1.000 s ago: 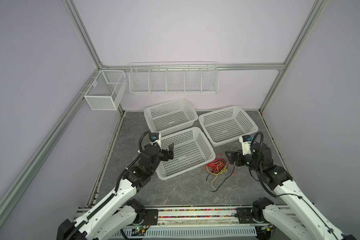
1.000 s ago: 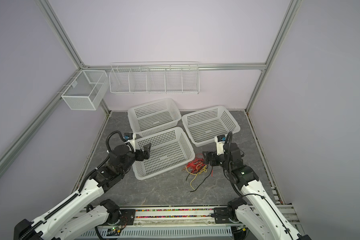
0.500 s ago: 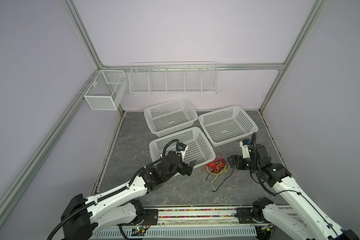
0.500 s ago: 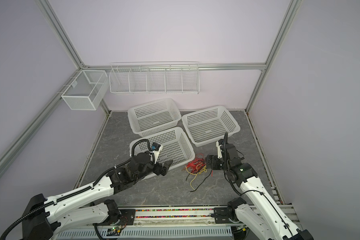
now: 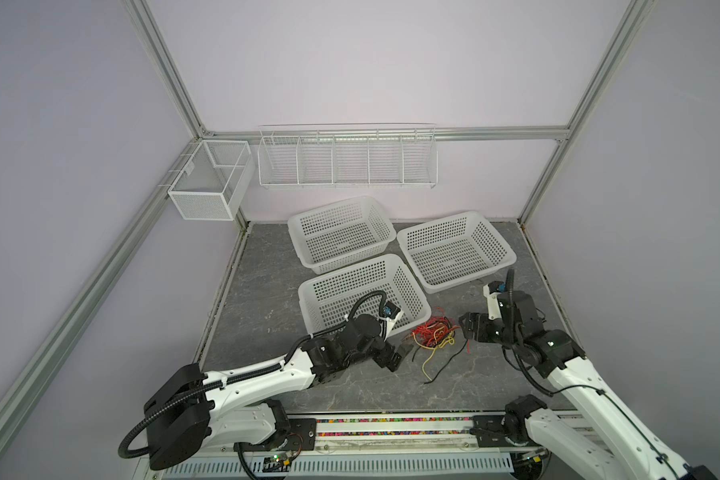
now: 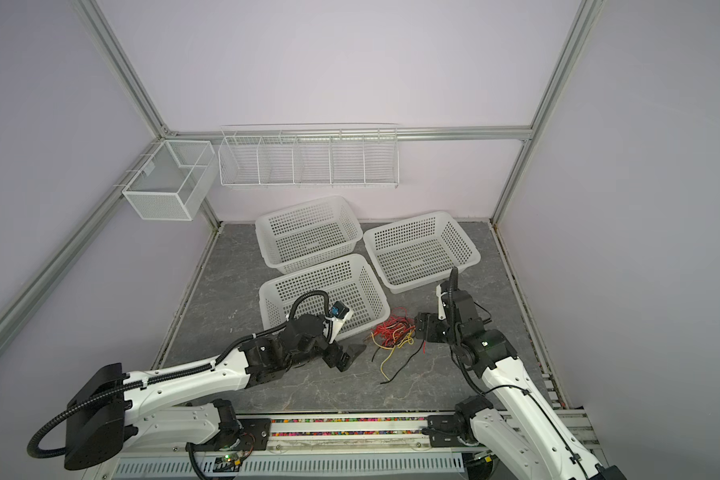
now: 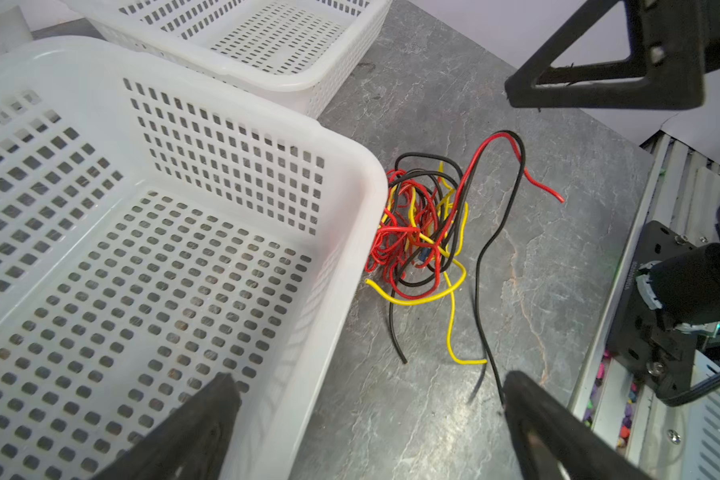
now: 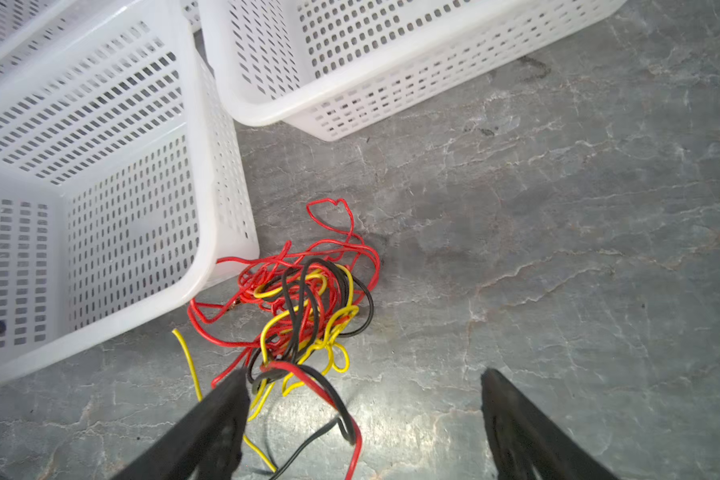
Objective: Untangle the cables
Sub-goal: 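Move the right gripper down onto the wire tangle while the left arm reaches toward it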
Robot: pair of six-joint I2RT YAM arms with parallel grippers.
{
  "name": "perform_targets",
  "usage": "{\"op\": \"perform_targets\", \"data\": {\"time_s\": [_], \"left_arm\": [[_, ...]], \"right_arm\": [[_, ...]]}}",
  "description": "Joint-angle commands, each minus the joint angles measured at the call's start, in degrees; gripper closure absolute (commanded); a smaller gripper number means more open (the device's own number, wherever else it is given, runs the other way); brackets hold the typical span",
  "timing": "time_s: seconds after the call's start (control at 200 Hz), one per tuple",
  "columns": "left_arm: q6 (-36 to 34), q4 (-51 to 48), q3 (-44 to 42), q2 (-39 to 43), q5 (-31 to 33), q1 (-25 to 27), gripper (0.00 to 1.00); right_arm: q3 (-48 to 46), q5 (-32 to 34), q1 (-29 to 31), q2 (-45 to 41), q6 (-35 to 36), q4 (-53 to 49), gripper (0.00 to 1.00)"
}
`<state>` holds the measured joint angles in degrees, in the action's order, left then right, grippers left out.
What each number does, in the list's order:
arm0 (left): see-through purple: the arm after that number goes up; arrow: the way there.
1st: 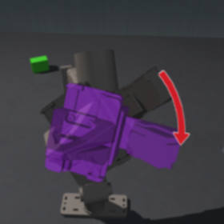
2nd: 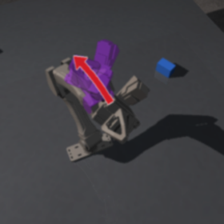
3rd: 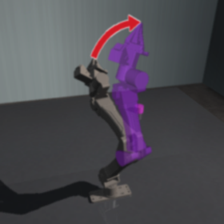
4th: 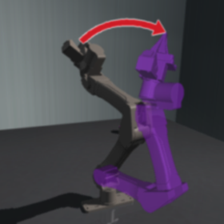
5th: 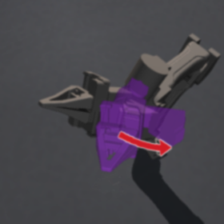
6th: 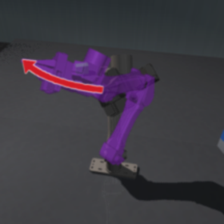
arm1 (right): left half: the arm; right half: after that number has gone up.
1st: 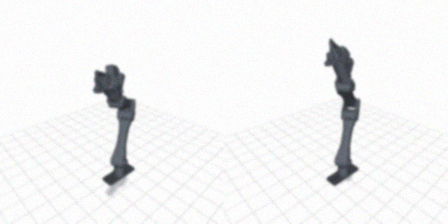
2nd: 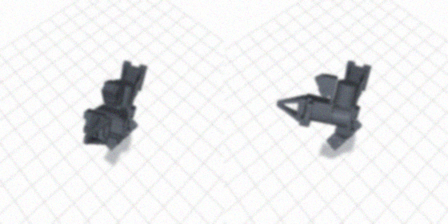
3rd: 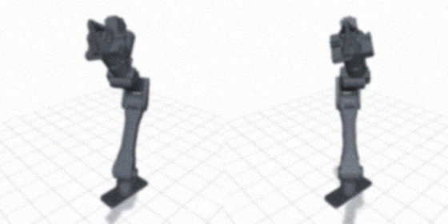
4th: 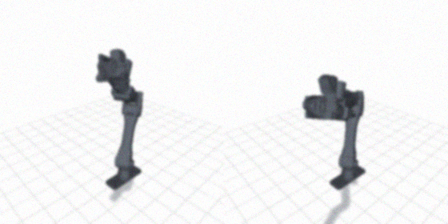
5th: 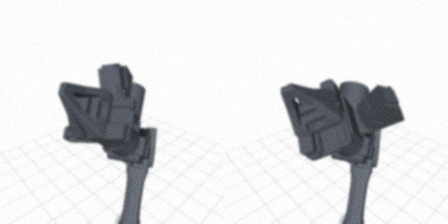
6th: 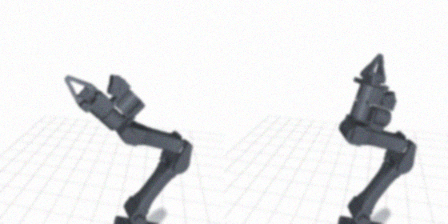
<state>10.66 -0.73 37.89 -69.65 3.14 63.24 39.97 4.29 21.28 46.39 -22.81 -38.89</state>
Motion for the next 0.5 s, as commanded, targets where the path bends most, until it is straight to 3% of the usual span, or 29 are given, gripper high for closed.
{"op": "perform_targets", "data": {"time_s": [0.0, 0.055, 0.34, 0.495], "left_arm": [[-0.31, 3.86, 2.07, -2.22, 0.60, 0.58, 0.01], [-0.37, 5.01, 2.49, -3.07, 0.97, 0.67, 0.01], [-2.16, 10.87, 3.81, -5.73, 1.68, 0.70, 0.01], [-2.83, 12.04, 4.21, -6.45, 1.80, 0.74, 0.01]], "right_arm": [[0.64, 2.41, 0.39, -1.57, -2.68, -5.32, 0.06], [0.53, 1.68, 0.41, -2.31, -3.31, -5.44, 0.00], [-1.41, 0.21, 0.43, -1.94, -5.92, -4.40, 0.52], [-3.25, -3.02, 0.41, -1.69, -6.47, -0.86, 0.60]]}}
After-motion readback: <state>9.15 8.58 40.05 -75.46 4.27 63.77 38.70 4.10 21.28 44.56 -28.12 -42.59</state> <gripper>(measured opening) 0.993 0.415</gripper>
